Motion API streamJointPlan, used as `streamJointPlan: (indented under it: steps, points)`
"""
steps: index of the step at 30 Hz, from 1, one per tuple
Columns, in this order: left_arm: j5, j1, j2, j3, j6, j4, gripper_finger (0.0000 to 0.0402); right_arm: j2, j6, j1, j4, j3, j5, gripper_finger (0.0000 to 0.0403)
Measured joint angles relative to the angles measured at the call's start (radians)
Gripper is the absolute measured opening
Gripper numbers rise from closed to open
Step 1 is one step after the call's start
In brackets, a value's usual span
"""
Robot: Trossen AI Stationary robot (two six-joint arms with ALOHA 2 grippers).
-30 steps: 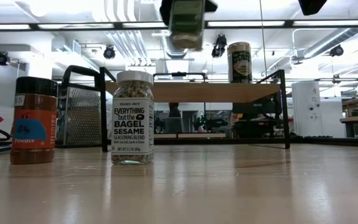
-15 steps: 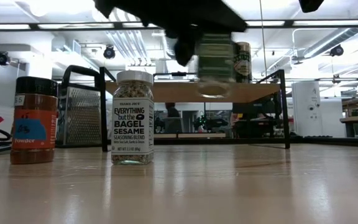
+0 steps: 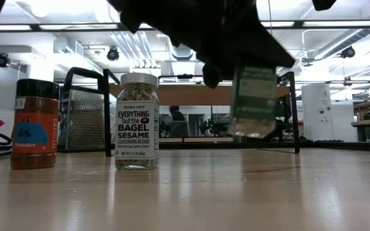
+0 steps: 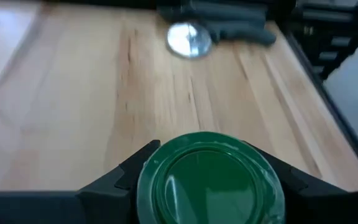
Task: Shelf spices
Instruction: Remove the green seasoning bottle from the shelf
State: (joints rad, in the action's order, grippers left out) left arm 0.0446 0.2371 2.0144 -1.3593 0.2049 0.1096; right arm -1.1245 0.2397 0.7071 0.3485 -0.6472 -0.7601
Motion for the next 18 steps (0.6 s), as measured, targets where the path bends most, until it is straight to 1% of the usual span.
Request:
streamJointPlan:
  steps: [3, 8, 12, 15, 18]
  points:
    - [0.040, 0.001, -0.002, 0.027, 0.012, 0.066, 0.0182, 0.001, -0.002, 0.000, 0.000, 0.000, 0.000, 0.0199]
    - [0.072, 0.002, -0.002, 0.078, 0.019, 0.148, 0.0178, 0.002, -0.002, 0.000, 0.000, 0.000, 0.000, 0.0199]
    - [0.103, 0.003, -0.003, 0.105, 0.006, 0.141, 0.0184, 0.002, -0.001, 0.000, 0.000, 0.000, 0.000, 0.0199]
    - [0.105, 0.003, -0.003, 0.117, -0.010, 0.149, 0.0192, 0.002, -0.001, 0.000, 0.000, 0.000, 0.000, 0.0199]
    - [0.105, 0.004, -0.003, 0.134, -0.012, 0.145, 0.0191, 0.002, -0.001, 0.000, 0.001, 0.000, 0.000, 0.0199]
